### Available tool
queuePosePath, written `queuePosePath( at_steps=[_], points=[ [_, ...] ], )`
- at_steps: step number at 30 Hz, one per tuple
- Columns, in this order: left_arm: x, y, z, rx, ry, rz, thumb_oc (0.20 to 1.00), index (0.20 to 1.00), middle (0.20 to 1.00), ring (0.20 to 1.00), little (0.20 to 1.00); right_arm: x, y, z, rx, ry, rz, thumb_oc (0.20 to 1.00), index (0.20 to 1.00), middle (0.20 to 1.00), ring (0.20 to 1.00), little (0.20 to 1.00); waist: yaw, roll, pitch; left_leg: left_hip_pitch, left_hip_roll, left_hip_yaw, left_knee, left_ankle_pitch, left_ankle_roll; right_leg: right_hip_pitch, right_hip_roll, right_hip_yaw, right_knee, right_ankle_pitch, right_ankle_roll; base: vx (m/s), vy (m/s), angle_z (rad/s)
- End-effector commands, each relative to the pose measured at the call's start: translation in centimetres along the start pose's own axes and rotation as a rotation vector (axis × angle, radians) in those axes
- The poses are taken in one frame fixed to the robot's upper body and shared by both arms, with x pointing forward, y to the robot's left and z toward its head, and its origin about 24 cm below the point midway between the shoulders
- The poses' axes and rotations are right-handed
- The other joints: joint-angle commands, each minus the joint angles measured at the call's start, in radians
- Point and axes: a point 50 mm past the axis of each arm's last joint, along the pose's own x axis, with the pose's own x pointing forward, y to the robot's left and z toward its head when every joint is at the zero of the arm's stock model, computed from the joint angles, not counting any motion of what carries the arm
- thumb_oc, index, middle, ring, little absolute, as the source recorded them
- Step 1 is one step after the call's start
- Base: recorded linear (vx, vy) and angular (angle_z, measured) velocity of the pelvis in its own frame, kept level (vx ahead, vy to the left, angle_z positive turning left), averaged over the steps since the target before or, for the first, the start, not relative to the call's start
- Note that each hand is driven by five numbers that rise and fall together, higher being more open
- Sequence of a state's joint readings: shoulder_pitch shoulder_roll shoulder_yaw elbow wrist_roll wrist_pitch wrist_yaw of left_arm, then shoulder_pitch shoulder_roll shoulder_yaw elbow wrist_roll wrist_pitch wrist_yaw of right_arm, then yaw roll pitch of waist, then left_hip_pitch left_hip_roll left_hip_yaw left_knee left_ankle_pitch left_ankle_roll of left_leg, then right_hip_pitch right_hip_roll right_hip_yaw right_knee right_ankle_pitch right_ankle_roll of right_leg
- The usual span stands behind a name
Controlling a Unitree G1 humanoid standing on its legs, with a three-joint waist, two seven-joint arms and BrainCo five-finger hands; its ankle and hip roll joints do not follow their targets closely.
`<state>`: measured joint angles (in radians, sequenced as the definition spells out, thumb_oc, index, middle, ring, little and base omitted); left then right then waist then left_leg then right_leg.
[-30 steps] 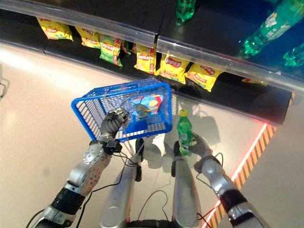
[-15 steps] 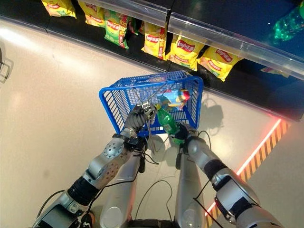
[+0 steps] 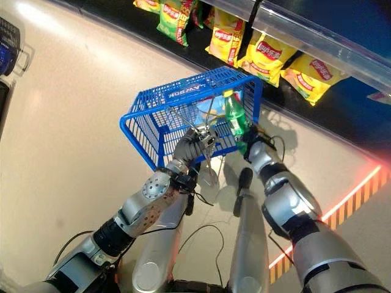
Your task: Pick up the snacks into the basket
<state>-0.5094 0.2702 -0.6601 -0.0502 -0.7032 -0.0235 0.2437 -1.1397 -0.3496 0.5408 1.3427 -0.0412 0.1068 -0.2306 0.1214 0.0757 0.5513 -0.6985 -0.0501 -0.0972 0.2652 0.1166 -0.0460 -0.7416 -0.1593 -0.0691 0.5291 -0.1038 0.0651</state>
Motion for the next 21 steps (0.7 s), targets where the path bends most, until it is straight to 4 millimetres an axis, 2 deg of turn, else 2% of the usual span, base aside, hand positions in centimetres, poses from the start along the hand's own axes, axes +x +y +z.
queuePosePath(
  at_steps=[1,6,13,16,17,18,20,21],
  points=[
    [-1.0,-5.8,5.0,-0.099,-0.241,-0.294,0.2,0.2,0.2,0.2,0.2,0.5,-4.4,3.1,0.086,-0.09,-0.129,0.2,0.2,0.2,0.2,0.2,0.009,0.087,-0.031,-0.019,-0.064,0.01,0.081,-0.119,0.055,0.008,-0.007,-0.003,-0.156,0.103,0.042,-0.01,-0.006,0.04],
    [-1.4,-6.2,4.8,-0.106,-0.222,-0.324,0.2,0.2,0.2,0.2,0.2,0.7,-6.8,3.2,0.129,-0.07,-0.171,0.2,0.2,0.2,0.2,0.2,0.024,0.096,-0.031,-0.026,-0.066,0.0,0.066,-0.112,0.055,-0.001,-0.013,-0.017,-0.158,0.102,0.043,0.0,-0.004,0.13],
    [-1.5,-7.1,5.4,-0.123,-0.233,-0.376,0.2,0.2,0.2,0.2,0.2,0.6,-8.1,4.3,0.09,-0.097,-0.206,0.2,0.2,0.2,0.2,0.2,0.038,0.109,-0.031,-0.069,-0.076,-0.008,0.071,-0.104,0.055,-0.042,-0.018,-0.026,-0.142,0.101,0.043,-0.01,0.0,0.04],
    [-1.5,-7.6,5.5,-0.134,-0.234,-0.394,0.2,0.2,0.2,0.2,0.2,0.5,-7.3,5.0,0.035,-0.128,-0.182,0.2,0.2,0.2,0.2,0.2,0.039,0.111,-0.031,-0.093,-0.078,-0.012,0.075,-0.099,0.056,-0.065,-0.019,-0.029,-0.131,0.1,0.042,-0.01,0.002,0.05],
    [-1.4,-8.0,5.9,-0.144,-0.248,-0.411,0.2,0.2,0.2,0.2,0.2,0.5,-6.0,5.4,-0.012,-0.147,-0.154,0.2,0.2,0.2,0.2,0.2,0.036,0.106,-0.031,-0.106,-0.077,-0.01,0.079,-0.098,0.057,-0.081,-0.018,-0.028,-0.128,0.101,0.04,-0.01,0.017,0.05],
    [-1.4,-8.0,5.9,-0.144,-0.248,-0.41,0.2,0.2,0.2,0.2,0.2,0.5,-6.0,5.4,-0.012,-0.147,-0.154,0.2,0.2,0.2,0.2,0.2,0.036,0.106,-0.031,-0.107,-0.077,-0.01,0.079,-0.098,0.057,-0.081,-0.018,-0.028,-0.128,0.101,0.04,0.0,0.023,0.06],
    [-1.1,-8.6,6.4,-0.179,-0.263,-0.423,0.2,0.2,0.2,0.2,0.2,0.4,-4.7,5.4,0.01,-0.145,-0.124,0.2,0.2,0.2,0.2,0.2,0.032,0.103,-0.031,-0.119,-0.079,-0.008,0.087,-0.101,0.059,-0.094,-0.018,-0.026,-0.119,0.099,0.039,0.0,0.022,0.03],
    [-0.8,-9.3,6.7,-0.217,-0.267,-0.439,0.2,0.2,0.2,0.2,0.2,0.2,-3.2,5.3,0.017,-0.139,-0.093,0.2,0.2,0.2,0.2,0.2,0.029,0.103,-0.031,-0.13,-0.081,-0.006,0.092,-0.103,0.06,-0.103,-0.018,-0.022,-0.114,0.099,0.038,0.0,0.0,0.0]
  ],
)
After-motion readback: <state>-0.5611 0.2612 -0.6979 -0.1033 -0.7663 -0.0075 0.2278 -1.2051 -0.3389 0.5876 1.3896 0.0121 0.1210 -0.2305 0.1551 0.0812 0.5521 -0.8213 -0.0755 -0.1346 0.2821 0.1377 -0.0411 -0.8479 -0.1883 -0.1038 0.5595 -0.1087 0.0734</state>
